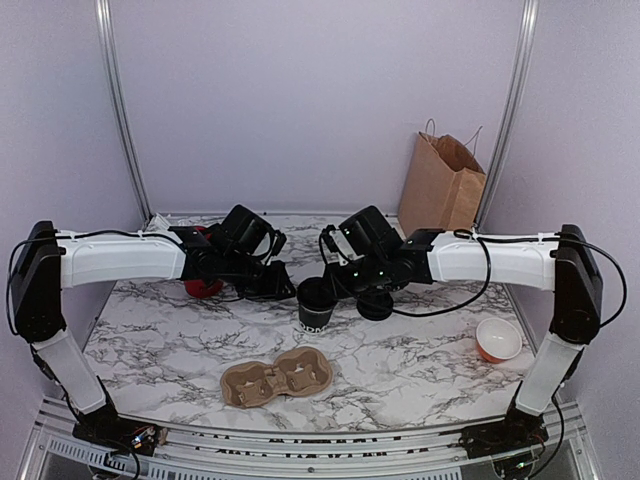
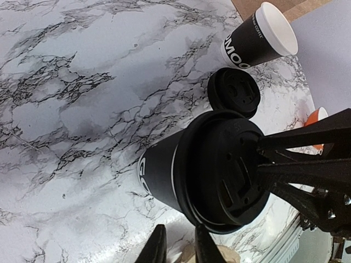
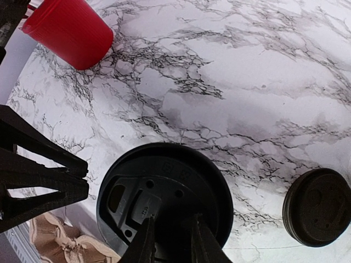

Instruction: Pack the takeout coffee

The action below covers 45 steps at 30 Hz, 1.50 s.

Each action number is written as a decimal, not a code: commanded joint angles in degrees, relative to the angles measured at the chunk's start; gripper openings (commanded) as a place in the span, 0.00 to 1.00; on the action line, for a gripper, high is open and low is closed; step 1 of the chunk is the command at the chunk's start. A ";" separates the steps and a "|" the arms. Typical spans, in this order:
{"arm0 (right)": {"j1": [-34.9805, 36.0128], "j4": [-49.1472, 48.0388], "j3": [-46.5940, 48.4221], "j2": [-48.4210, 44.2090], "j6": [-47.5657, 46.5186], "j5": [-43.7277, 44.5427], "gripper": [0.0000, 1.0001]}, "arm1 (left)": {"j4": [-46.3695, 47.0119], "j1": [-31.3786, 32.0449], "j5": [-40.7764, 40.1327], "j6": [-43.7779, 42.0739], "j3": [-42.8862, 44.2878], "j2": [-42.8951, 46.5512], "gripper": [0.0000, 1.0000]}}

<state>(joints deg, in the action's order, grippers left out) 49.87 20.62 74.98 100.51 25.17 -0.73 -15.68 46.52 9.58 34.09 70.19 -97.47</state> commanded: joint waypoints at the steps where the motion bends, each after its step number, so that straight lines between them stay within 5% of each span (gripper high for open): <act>1: -0.04 0.04 2.74 -1.68 -0.73 -0.29 0.23 | 0.20 0.41 0.44 -0.10 0.44 0.14 0.18; 29: -3.06 -1.20 0.44 1.35 -0.69 -4.41 0.22 | 0.17 1.47 0.33 0.54 -1.48 -0.28 0.18; 45: -0.19 -1.11 -0.63 0.42 2.61 -2.94 0.17 | -1.24 0.78 -0.55 -1.32 5.73 -5.13 0.18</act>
<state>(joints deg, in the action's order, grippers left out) 47.81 20.23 74.72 101.30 26.22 -3.07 -16.84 47.59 9.15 34.00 73.06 -100.57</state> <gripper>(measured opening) 0.174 0.179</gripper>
